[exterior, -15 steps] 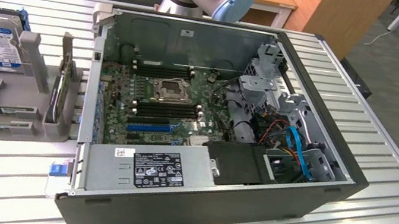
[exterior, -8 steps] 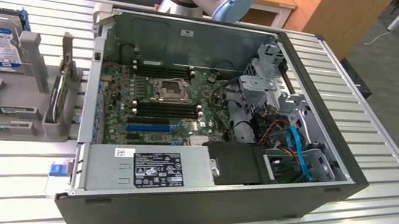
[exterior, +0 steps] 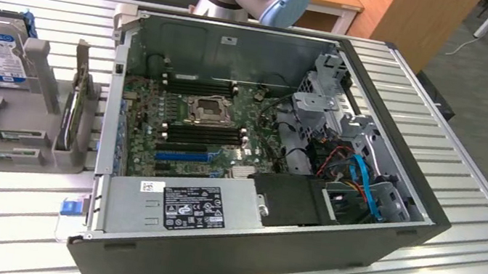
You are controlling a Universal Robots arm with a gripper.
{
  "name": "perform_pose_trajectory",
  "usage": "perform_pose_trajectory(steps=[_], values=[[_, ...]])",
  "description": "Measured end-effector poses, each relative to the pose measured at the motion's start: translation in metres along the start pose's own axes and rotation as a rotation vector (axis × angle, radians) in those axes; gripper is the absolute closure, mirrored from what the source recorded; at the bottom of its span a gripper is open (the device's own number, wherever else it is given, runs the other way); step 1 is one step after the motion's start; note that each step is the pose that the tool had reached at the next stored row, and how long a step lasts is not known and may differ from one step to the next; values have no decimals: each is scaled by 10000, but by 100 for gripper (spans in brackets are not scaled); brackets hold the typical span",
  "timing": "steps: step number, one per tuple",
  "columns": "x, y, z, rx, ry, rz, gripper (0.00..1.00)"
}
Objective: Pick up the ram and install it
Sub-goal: 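Pick up the ram and move it above insertion slot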
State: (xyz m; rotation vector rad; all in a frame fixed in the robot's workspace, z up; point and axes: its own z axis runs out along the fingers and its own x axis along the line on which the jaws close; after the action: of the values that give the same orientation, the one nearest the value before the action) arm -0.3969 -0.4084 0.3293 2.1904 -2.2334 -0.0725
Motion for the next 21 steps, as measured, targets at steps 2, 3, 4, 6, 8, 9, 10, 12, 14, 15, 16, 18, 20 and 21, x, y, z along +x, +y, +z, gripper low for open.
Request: perform_pose_trajectory(steps=[2, 3, 4, 6, 8, 9, 10, 12, 14, 15, 16, 18, 20, 21], values=[[1, -1, 36, 1, 0, 0, 69], [1, -2, 54, 0, 0, 0, 69], [2, -3, 72, 0, 0, 0, 69], [3, -4, 109, 0, 0, 0, 69], [3, -6, 145, 1, -1, 1, 69], [4, -7, 163, 1, 0, 0, 69], [4, -7, 181, 1, 0, 0, 69], [5, -9, 219, 1, 0, 0, 69], [6, -11, 254, 0, 0, 0, 69], [6, -11, 262, 1, -1, 0, 69], [6, -11, 262, -1, 1, 0, 69], [6, -11, 262, -1, 2, 1, 69], [6, -11, 262, 0, 0, 1, 69], [6, -11, 263, 0, 0, 0, 69]])
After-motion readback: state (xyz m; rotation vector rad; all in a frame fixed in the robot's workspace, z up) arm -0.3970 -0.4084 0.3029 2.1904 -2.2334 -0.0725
